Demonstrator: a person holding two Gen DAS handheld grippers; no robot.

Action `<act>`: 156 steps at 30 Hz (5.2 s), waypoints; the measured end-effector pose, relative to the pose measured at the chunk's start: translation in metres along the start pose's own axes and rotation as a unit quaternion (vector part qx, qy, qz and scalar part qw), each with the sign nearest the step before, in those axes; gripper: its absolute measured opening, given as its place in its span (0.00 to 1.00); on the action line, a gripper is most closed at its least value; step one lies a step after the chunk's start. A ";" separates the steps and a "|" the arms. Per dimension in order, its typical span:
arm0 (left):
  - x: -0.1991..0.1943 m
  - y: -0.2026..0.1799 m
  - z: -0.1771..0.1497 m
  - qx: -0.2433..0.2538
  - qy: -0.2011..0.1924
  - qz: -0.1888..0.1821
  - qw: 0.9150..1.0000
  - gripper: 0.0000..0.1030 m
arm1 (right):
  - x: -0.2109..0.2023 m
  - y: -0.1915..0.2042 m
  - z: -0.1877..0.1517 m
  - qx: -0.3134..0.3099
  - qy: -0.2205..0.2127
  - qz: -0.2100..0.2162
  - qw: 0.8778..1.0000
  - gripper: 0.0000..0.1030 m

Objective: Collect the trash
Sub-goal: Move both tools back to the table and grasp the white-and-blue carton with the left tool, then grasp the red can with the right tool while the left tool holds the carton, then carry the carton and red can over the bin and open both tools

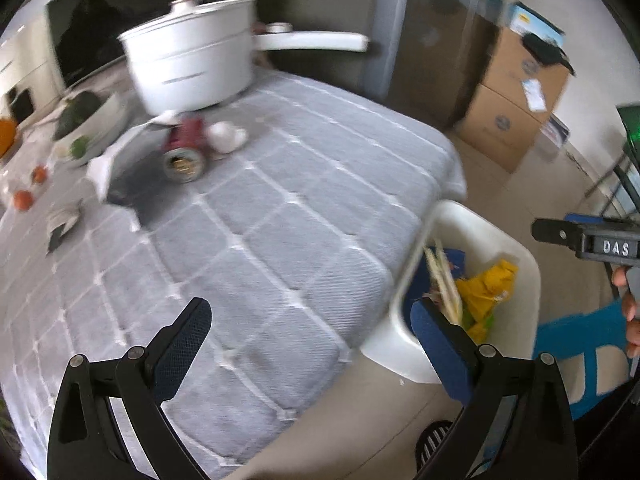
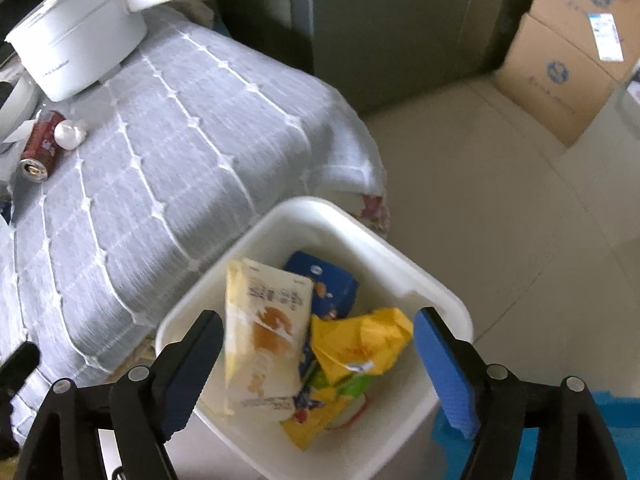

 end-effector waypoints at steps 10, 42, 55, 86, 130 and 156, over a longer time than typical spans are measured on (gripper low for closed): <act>0.014 0.099 0.000 -0.066 -0.001 0.094 0.993 1.00 | 0.038 0.040 0.018 -0.025 -0.005 0.012 1.000 0.81; 0.076 0.197 0.076 -0.303 -0.052 0.005 0.952 0.02 | 0.110 0.138 0.048 -0.049 -0.003 0.063 0.997 0.81; -0.021 0.259 0.057 -0.395 -0.149 -0.028 0.906 0.00 | 0.105 0.215 0.063 -0.072 -0.060 0.110 0.989 0.81; -0.068 0.306 0.040 -0.417 -0.189 0.019 0.889 0.00 | 0.092 0.304 0.113 -0.141 -0.110 0.179 0.967 0.56; -0.042 -0.169 0.012 0.160 -0.113 -0.092 0.976 0.00 | -0.051 -0.056 -0.030 0.095 -0.071 0.070 0.991 0.56; 0.004 -0.116 -0.016 0.092 0.067 -0.184 0.976 0.95 | 0.004 -0.064 -0.047 0.092 0.017 0.056 0.994 0.56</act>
Point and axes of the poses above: each gripper's, at about its wrist camera, not at the fingertips, and x roughly the way its jaws point, y to its left, z to its top, the point moved 8 cm from there along x, roughly the way its jaws point, and after that the axes turned 8 degrees about z, right-handed, at the moved point
